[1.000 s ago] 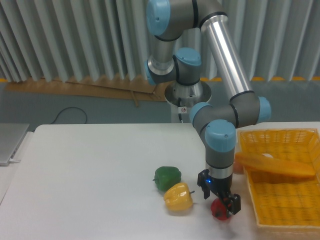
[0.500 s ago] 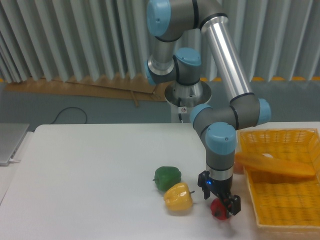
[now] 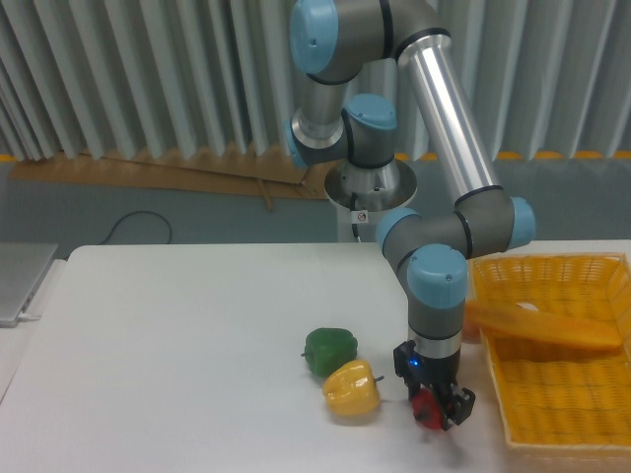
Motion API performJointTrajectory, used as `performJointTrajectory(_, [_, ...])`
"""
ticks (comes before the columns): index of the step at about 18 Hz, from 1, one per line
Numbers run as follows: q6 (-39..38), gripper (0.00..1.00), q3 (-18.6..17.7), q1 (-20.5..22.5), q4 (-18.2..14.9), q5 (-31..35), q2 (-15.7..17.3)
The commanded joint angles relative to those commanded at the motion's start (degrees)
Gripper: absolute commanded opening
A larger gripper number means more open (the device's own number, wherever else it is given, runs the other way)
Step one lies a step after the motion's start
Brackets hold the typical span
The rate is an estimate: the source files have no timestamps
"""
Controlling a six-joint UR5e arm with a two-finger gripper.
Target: Place the red peppers in a basket
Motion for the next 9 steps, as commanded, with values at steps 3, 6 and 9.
performJointTrajectory(3, [0.18, 0.55, 0.00, 0.00, -0.09, -0.09, 0.00])
performJointTrajectory(6, [0.26, 0.55, -0.09, 0.00, -0.09, -0.09, 0.35])
performJointTrajectory(9, [0.18, 0.55, -0.26, 0.00, -0.26, -0.09, 1.14])
